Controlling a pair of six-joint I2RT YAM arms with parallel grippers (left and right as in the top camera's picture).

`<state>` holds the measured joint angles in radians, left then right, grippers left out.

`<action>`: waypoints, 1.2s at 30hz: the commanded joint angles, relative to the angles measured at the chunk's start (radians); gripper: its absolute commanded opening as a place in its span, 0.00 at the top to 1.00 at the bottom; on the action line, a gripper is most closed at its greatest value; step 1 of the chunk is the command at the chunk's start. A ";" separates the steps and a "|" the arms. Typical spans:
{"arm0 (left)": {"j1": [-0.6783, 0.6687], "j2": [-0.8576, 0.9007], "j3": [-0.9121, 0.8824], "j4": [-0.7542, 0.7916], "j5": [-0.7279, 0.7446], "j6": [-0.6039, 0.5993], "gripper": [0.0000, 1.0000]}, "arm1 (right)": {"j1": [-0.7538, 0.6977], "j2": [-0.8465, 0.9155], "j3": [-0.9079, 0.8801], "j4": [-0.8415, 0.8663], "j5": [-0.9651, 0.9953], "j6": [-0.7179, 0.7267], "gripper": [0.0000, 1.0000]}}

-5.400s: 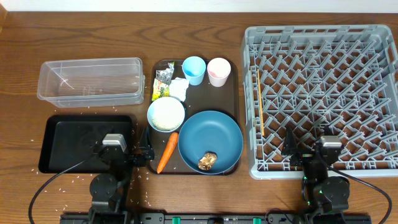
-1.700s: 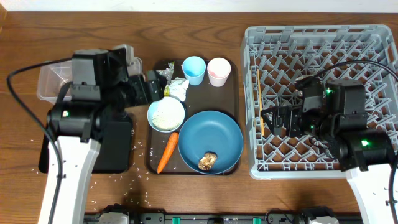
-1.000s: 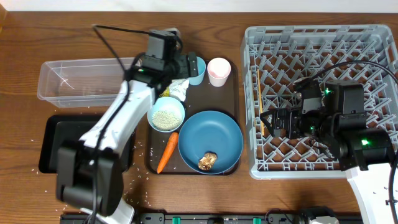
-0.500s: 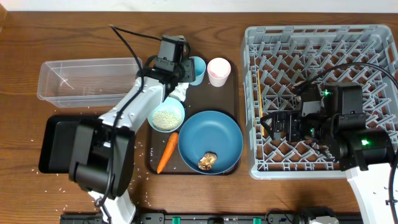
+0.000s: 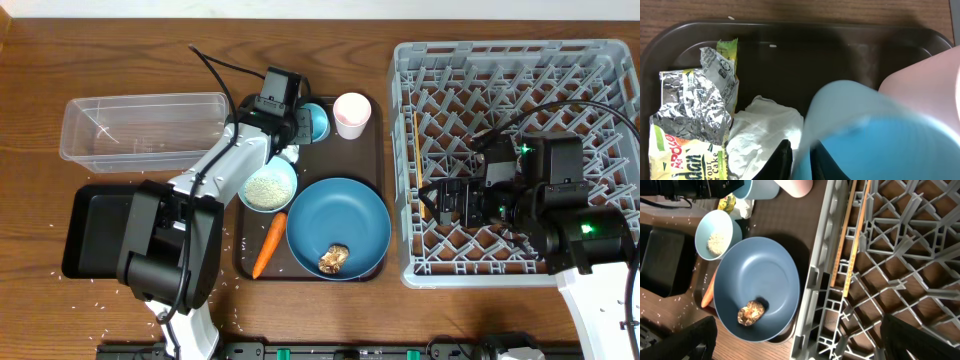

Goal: Sort waste into correct bins and load items into the dishwasher rack
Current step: 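Reach left gripper to the blue cup and grasp it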

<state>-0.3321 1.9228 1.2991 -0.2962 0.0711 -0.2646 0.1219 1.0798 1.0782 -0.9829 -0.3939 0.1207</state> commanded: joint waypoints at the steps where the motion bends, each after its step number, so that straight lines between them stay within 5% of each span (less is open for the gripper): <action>1: -0.002 0.019 0.011 -0.005 -0.009 0.001 0.84 | -0.006 0.000 0.018 0.003 -0.013 -0.013 0.01; 18: -0.002 0.024 0.004 0.053 0.007 0.001 0.85 | -0.006 0.000 0.018 0.002 -0.013 -0.013 0.01; 32: -0.002 0.071 -0.006 0.084 0.083 0.001 0.76 | -0.006 0.000 0.018 0.006 -0.013 -0.013 0.01; 36: -0.001 0.081 -0.006 0.080 0.083 0.001 0.94 | -0.006 0.000 0.018 0.006 -0.013 -0.013 0.01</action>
<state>-0.3321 1.9949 1.2987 -0.2127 0.1444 -0.2668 0.1219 1.0798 1.0782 -0.9783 -0.3939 0.1207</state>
